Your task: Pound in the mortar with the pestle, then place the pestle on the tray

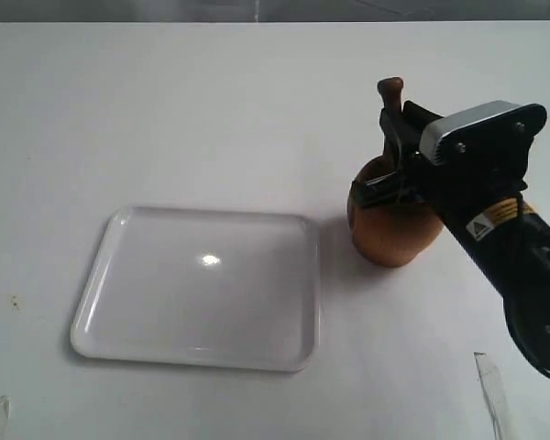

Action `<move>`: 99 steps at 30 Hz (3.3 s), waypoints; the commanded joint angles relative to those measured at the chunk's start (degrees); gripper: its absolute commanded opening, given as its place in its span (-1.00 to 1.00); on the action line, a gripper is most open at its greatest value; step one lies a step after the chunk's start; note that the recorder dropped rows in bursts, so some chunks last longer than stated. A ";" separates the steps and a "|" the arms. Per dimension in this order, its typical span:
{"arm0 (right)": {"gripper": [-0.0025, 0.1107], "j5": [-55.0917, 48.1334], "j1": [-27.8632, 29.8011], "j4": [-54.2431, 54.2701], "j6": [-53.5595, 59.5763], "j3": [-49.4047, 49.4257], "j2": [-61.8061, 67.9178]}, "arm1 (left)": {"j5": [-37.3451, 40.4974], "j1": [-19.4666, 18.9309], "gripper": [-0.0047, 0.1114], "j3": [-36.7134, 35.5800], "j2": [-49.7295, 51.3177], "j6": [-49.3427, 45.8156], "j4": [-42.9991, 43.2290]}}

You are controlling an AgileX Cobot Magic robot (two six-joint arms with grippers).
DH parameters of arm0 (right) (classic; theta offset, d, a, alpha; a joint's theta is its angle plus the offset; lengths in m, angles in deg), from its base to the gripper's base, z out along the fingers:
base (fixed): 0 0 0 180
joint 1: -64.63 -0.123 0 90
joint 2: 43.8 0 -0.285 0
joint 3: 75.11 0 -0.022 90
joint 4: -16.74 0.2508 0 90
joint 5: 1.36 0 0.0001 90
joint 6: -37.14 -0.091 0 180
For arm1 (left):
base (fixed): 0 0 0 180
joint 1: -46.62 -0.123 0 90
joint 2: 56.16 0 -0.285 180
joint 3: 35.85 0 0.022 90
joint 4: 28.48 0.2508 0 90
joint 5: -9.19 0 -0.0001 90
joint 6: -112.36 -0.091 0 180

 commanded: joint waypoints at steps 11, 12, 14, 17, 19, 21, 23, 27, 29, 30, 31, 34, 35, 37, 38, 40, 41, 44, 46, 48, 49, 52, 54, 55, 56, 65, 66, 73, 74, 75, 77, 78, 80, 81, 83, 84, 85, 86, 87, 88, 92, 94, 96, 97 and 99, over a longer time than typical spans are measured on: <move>-0.96 -1.47 0.46 -2.19 1.59 -0.25 -14.30 | -0.17 0.44 -0.92 -0.03 -0.07 0.47 -0.42; -0.96 -1.47 0.46 -2.36 0.09 0.01 -12.03 | -0.17 0.44 -0.92 -0.03 -0.07 0.47 -0.42; -0.96 -1.47 0.46 -1.96 -3.35 1.22 -7.38 | -0.17 0.44 -0.92 -0.03 -0.07 0.47 -0.42; -0.96 -1.47 0.46 1.04 -5.02 2.28 -0.79 | -0.17 0.44 -0.92 -0.03 -0.07 0.47 -0.42; -0.96 -1.47 0.46 2.30 -3.19 2.28 1.36 | -0.17 0.44 -0.92 -0.03 -0.07 0.47 -0.42; -0.96 -1.47 0.46 1.98 -0.50 2.28 0.48 | -0.17 0.44 -0.92 -0.03 -0.07 0.47 -0.42; -0.96 -1.47 0.46 0.68 1.47 2.28 -2.51 | -0.17 0.44 -0.92 -0.03 -0.07 0.47 -0.42; -0.96 -1.47 0.46 -2.49 4.09 2.28 -13.58 | -0.17 0.44 -0.92 -0.03 -0.07 0.47 -0.42; -0.96 -1.47 0.46 -3.08 4.10 2.28 -19.83 | -0.17 0.44 -0.92 -0.03 -0.07 0.47 -0.42; -0.96 -1.47 0.46 -3.08 4.10 2.28 -22.42 | -0.17 0.44 -0.92 -0.03 -0.07 0.47 -0.42; -0.96 -1.47 0.46 -3.08 4.10 2.28 -24.46 | -0.17 0.44 -0.92 -0.03 -0.07 0.47 -0.42; -0.96 -1.47 0.46 -0.34 4.10 2.28 -27.01 | -0.17 0.44 -0.92 -0.03 -0.07 0.47 -0.42; -0.96 -1.47 0.46 -0.23 4.10 2.39 -27.01 | -0.17 0.44 -0.92 -0.03 -0.07 0.47 -0.42; -0.96 -2.31 0.46 -0.70 4.10 2.87 -25.56 | -0.17 0.44 -0.92 -0.03 -0.07 0.47 -0.42; -0.96 -2.32 0.46 -0.70 4.10 3.03 -24.58 | -0.17 0.44 -0.92 -0.03 -0.07 0.47 -0.42; -0.96 -2.72 0.46 -0.83 3.87 3.29 -21.11 | -0.17 0.44 -0.92 -0.03 -0.07 0.47 -0.42; -0.96 -2.72 0.46 -0.83 3.60 3.29 -18.90 | -0.17 0.44 -0.92 -0.03 -0.07 0.47 -0.42; -0.96 -1.47 0.46 -2.25 0.52 3.29 -11.73 | -0.17 0.44 -0.92 -0.03 -0.07 0.47 -0.42; -0.96 -1.47 0.46 -4.12 -2.94 3.29 -6.22 | -0.17 0.44 -0.92 -0.03 -0.07 0.47 -0.42; -0.96 -1.47 0.46 -5.00 -4.32 2.92 -1.64 | -0.17 0.44 -0.92 -0.03 -0.07 0.47 -0.42; -0.96 -1.47 0.46 -5.00 -4.20 2.82 -0.24 | -0.17 0.44 -0.92 -0.03 -0.07 0.47 -0.42; -0.96 -1.47 0.46 -4.17 -2.50 2.36 1.32 | -0.17 0.44 -0.92 -0.03 -0.07 0.47 -0.42; -0.96 -1.47 0.46 -4.17 -0.47 2.36 -0.63 | -0.17 0.44 -0.92 -0.03 -0.07 0.47 -0.42; -0.96 -1.47 0.46 -4.17 0.33 2.36 -1.95 | -0.17 0.44 -0.92 -0.03 -0.07 0.47 -0.42; -0.96 -1.47 0.46 -4.17 1.51 2.36 -3.96 | -0.17 0.44 -0.92 -0.03 -0.07 0.47 -0.42; -0.96 -1.93 0.46 -11.59 3.37 0.99 -29.00 | -0.17 0.44 -0.92 -0.03 -0.07 0.47 -0.42; -0.96 -8.60 0.46 -13.82 3.37 -0.74 -31.72 | -0.17 0.44 -0.92 -0.03 -0.07 0.47 -0.42; -0.96 -62.79 -0.53 -39.23 -12.01 -22.67 -37.04 | -0.17 0.44 -0.92 -0.03 -0.07 0.47 -0.42; -0.96 -66.61 -1.32 -41.50 -13.74 -24.76 -36.67 | -0.17 0.44 -0.92 -0.03 -0.07 0.47 -0.42; -0.96 -71.02 -2.43 -42.49 -14.11 -27.08 -36.01 | -0.17 0.44 -0.92 -0.03 -0.07 0.47 -0.42; -0.96 -77.53 -5.34 -42.50 -13.21 -31.15 -34.30 | -0.17 0.44 -0.92 -0.03 -0.07 0.47 -0.42; -0.96 -80.29 -7.00 -42.50 -12.20 -32.95 -33.13 | -0.17 0.44 -0.92 -0.03 -0.07 0.47 -0.42; -0.96 -84.60 -10.29 -41.88 -9.78 -35.95 -30.13 | -0.17 0.44 -0.92 -0.03 -0.07 0.47 -0.42; -0.96 -87.01 -12.16 -40.67 -7.62 -37.60 -28.07 | -0.17 0.44 -0.92 -0.03 -0.07 0.47 -0.42; -0.96 -91.29 -15.16 -37.07 -2.11 -40.55 -23.12 | -0.17 0.44 -0.92 -0.03 -0.07 0.47 -0.42; -0.96 -93.77 -16.49 -34.08 2.08 -42.28 -20.31 | -0.17 0.44 -0.92 -0.03 -0.07 0.47 -0.42; -0.96 -96.21 -17.53 -30.40 6.85 -44.00 -17.31 | -0.17 0.44 -0.92 -0.03 -0.07 0.47 -0.42; -0.96 -98.65 -18.31 -26.21 10.92 -45.41 -14.87 | -0.17 0.44 -0.92 -0.03 -0.07 0.47 -0.42; -0.96 -101.30 -18.58 -21.68 16.20 -47.24 -11.73 | -0.17 0.44 -0.92 -0.03 -0.07 0.47 -0.42; -0.96 -104.09 -18.71 -16.88 21.08 -49.60 -8.60 | -0.17 0.44 -0.92 -0.03 -0.07 0.47 -0.42; -0.96 -117.88 -18.82 -5.09 34.98 -57.89 3.03 | -0.17 0.44 -0.92 -0.03 -0.07 0.47 -0.42; -0.96 -122.77 -18.82 -4.32 35.47 -62.10 8.67 | -0.17 0.44 -0.92 -0.03 -0.07 0.47 -0.42; -0.96 -125.91 -18.82 -5.36 35.47 -66.09 13.22 | -0.17 0.44 -0.92 -0.03 -0.07 0.47 -0.42; -0.96 -126.30 -18.82 -5.98 35.47 -68.01 15.38 | -0.17 0.44 -0.92 -0.03 -0.07 0.47 -0.42; -0.96 -125.46 -18.82 -6.17 35.37 -71.19 18.65 | -0.17 0.44 -0.92 -0.03 -0.07 0.47 -0.42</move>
